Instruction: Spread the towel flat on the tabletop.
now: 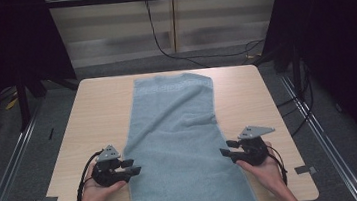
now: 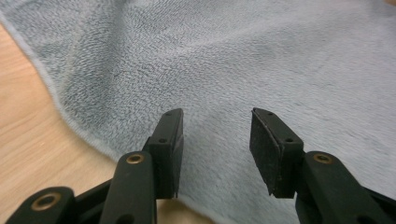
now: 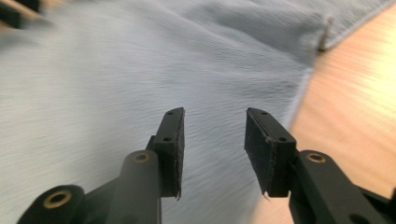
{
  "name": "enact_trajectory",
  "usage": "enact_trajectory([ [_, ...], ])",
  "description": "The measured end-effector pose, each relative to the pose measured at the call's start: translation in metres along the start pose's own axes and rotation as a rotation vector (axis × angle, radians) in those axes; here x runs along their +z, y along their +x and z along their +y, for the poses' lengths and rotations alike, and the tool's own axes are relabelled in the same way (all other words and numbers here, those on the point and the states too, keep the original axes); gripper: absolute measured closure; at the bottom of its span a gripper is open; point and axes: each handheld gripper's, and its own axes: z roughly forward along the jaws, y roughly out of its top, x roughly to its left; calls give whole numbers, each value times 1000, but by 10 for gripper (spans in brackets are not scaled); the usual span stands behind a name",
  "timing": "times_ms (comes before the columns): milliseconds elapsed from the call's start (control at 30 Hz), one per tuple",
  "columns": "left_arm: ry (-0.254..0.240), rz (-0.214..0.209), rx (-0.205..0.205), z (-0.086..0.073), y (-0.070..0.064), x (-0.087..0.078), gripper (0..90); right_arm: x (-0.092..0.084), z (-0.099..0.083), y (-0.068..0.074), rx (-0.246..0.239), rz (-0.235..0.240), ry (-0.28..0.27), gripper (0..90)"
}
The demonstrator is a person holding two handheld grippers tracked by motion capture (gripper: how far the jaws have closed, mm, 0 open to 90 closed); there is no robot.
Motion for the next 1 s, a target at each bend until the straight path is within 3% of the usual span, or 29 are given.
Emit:
enact_trajectory([
  [33, 35, 11, 18, -1, -2, 5, 559, 9, 2, -5, 2, 0, 16, 565],
  [100, 36, 56, 100, -3, -8, 7, 613, 24, 5, -8, -5, 0, 51, 547],
  [133, 45, 50, 112, -2, -8, 7, 683, 31, 7, -8, -15, -3, 68, 540],
  [200, 28, 11, 92, -4, -8, 7, 816, 42, 10, -7, -32, -1, 70, 528],
  [267, 36, 12, 102, -4, -9, 7, 846, 51, 13, -4, -53, -16, 94, 523],
  [333, 29, 8, 87, -5, -9, 7, 848, 57, 12, 0, -79, -29, 115, 567],
  [467, 24, -1, 78, -5, -7, 6, 844, 50, 8, 6, -92, -31, 123, 814],
  [500, 26, -1, 79, -5, -7, 6, 842, 46, 6, 8, -87, -29, 133, 837],
  [633, 24, -30, 75, -6, -7, 7, 843, 31, -4, 16, -86, 3, 147, 863],
  [767, 21, -69, 56, -10, -12, 4, 838, 13, -20, 25, -55, 58, 146, 865],
  [867, 27, -92, 59, -16, -21, 0, 834, 3, -31, 27, -11, 99, 127, 864],
  [967, 55, -118, 78, -24, -37, -9, 834, -6, -38, 34, -21, 126, 137, 859],
  [1000, 58, -127, 85, -27, -40, -11, 834, -10, -41, 39, -22, 158, 146, 853],
])
